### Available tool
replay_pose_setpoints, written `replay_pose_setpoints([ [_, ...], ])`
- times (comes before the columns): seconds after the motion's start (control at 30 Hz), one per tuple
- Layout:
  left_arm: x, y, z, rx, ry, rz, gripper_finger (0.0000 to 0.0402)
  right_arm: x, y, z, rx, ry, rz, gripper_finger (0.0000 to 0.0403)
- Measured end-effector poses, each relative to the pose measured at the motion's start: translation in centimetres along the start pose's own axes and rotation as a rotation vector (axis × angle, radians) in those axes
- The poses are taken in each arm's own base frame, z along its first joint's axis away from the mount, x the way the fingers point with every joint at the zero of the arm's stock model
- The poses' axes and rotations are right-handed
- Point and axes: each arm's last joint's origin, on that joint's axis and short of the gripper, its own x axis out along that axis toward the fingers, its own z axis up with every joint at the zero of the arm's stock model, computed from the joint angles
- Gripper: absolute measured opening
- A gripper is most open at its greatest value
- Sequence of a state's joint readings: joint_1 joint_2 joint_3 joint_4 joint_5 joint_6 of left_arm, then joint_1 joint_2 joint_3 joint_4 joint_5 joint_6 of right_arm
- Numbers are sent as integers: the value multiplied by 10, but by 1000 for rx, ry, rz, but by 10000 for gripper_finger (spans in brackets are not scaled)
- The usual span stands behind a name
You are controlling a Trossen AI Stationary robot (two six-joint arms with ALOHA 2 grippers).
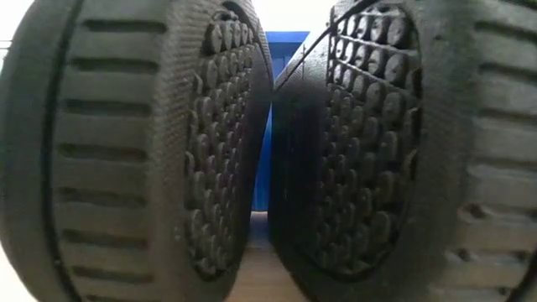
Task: Pick and place slides into bin
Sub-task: Put the black slide into the blue bin
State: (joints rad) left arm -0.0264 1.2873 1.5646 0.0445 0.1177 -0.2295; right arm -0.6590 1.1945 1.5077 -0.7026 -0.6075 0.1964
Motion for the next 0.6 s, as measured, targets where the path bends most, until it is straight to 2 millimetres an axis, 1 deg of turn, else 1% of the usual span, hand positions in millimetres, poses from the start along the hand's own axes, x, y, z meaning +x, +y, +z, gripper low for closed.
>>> replay_pose_setpoints([
  [0.03, 0, -1, -2, -4, 10, 9, 338, 0, 1, -1, -22, 9, 35, 81],
  [0.13, 5, -2, -8, -10, 14, 73, 307, 1, 15, -2, -173, 19, 229, 81],
  [0.23, 6, -1, -15, -14, 33, 103, 268, 4, 26, -1, -249, -1, 296, 79],
  [0.3, 10, 0, -21, -16, 49, 104, 238, 8, 32, -1, -294, -10, 319, 76],
  [0.4, 10, -1, -28, -20, 98, 108, 190, 10, 44, 0, -340, -39, 320, 70],
  [0.5, 8, -2, -31, -21, 140, 112, 142, 9, 61, 0, -370, -94, 278, 65],
  [0.6, 2, -3, -31, -24, 186, 111, 101, 4, 83, 1, -413, -186, 222, 61],
])
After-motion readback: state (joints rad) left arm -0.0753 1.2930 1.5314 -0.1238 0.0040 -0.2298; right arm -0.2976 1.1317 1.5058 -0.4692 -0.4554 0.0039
